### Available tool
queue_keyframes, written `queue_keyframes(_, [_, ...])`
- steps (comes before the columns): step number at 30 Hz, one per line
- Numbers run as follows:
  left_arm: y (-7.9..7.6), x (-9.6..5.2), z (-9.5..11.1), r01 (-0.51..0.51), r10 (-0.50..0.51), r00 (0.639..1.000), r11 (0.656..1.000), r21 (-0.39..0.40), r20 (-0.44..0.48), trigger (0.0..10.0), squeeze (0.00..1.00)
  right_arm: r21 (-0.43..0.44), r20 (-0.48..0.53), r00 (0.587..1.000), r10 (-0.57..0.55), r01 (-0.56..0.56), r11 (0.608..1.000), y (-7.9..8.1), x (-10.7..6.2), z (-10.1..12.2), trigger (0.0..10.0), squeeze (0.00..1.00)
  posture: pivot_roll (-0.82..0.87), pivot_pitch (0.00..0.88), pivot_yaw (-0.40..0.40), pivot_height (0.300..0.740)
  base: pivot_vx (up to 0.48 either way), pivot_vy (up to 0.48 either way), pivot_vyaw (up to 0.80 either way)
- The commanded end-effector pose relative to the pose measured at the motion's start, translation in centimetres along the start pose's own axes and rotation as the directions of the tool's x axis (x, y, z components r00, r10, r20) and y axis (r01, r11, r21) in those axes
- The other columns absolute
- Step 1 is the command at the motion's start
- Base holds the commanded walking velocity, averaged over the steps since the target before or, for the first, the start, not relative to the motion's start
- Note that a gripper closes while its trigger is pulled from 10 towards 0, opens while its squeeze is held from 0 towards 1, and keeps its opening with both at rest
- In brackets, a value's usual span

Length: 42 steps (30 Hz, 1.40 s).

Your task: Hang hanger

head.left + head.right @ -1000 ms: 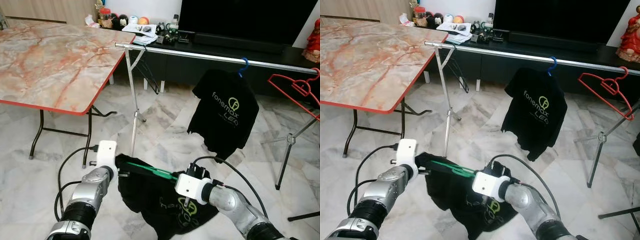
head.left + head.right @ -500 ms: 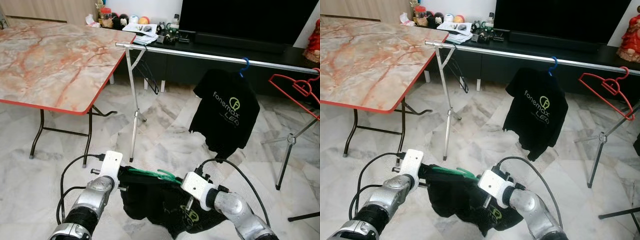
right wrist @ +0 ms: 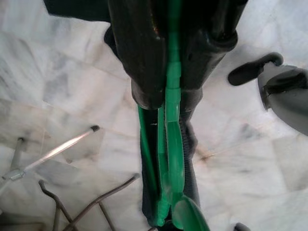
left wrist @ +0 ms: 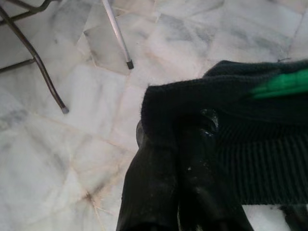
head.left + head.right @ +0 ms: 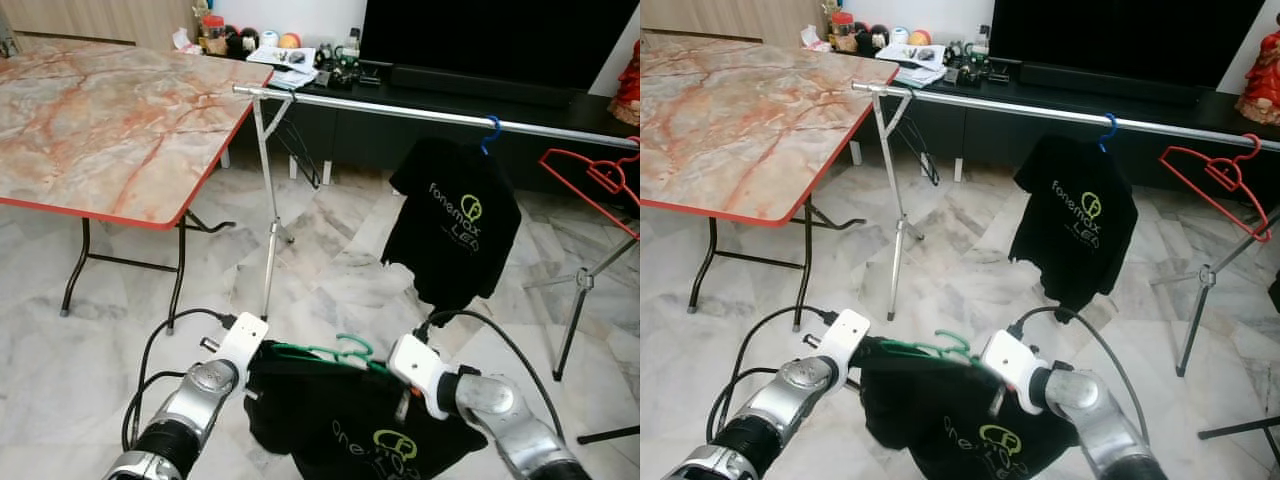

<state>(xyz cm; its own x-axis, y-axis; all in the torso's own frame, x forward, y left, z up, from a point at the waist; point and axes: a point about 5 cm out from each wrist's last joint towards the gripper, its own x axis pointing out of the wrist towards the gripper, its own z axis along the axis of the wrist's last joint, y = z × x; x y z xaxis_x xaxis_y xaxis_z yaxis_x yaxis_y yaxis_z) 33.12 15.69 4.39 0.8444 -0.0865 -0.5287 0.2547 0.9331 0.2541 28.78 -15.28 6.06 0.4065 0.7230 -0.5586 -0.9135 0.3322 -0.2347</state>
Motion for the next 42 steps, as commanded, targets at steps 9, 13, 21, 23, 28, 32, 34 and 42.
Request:
queue_keyframes(9, [8.9, -1.9, -1.3, -0.452, 0.470, 0.882, 0.830, -0.326, -0.025, 0.0, 0.00, 0.028, -0.234, 0.970, 0.071, -0.067, 0.997, 1.0, -3.0, -3.9, 10.0, 0.00, 0.07, 0.089, -0.066, 0.740, 0.000, 0.000, 0.00])
queue_keyframes(13, [8.1, -1.7, 0.0, -0.339, 0.401, 0.914, 0.840, -0.425, 0.063, 0.0, 0.00, 0.029, -0.304, 0.946, 0.116, -0.112, 0.993, 1.9, -3.1, -4.8, 10.0, 0.00, 0.06, 0.090, -0.069, 0.740, 0.000, 0.000, 0.00])
queue_keyframes(21, [-1.1, -1.6, 1.4, 0.388, -0.394, 0.908, 0.919, 0.065, 0.146, 0.0, 0.00, -0.068, -0.401, 0.915, -0.033, 0.006, 0.998, 1.5, -1.8, -5.7, 10.0, 0.00, 0.07, 0.091, -0.073, 0.740, 0.000, 0.000, 0.00])
queue_keyframes(23, [-1.8, -2.0, 1.5, 0.442, -0.454, 0.878, 0.890, 0.109, 0.149, 0.0, 0.00, -0.073, -0.398, 0.916, -0.049, 0.021, 0.997, 1.4, -1.6, -5.6, 10.0, 0.00, 0.07, 0.090, -0.073, 0.740, 0.000, 0.000, 0.00])
queue_keyframes(28, [-0.2, -1.4, 2.6, 0.318, -0.322, 0.928, 0.947, 0.053, 0.186, 0.0, 0.00, -0.086, -0.363, 0.929, -0.072, 0.044, 0.995, 1.3, -1.1, -5.1, 10.0, 0.00, 0.08, 0.092, -0.072, 0.740, 0.000, 0.000, 0.00])
queue_keyframes(32, [3.9, -0.7, 1.0, 0.000, 0.004, 0.999, 0.996, -0.093, 0.046, 0.0, 0.00, -0.043, -0.268, 0.957, -0.109, 0.101, 0.994, 0.6, -1.1, -3.6, 10.0, 0.00, 0.07, 0.093, -0.070, 0.740, 0.000, 0.000, 0.00])
queue_keyframes(34, [5.0, -0.9, -0.5, -0.070, 0.067, 0.997, 0.986, -0.153, -0.024, 0.0, 0.00, -0.007, -0.196, 0.978, -0.074, 0.074, 0.997, 0.9, -1.5, -2.5, 10.0, 0.00, 0.07, 0.093, -0.068, 0.740, 0.000, 0.000, 0.00])
queue_keyframes(42, [6.2, -1.5, -4.8, -0.172, 0.149, 0.959, 0.982, -0.076, -0.239, 0.0, 0.00, 0.058, -0.126, 0.973, 0.195, -0.189, 0.980, 3.2, -4.8, -1.4, 10.0, 0.00, 0.05, 0.098, -0.067, 0.740, 0.000, 0.000, 0.00])
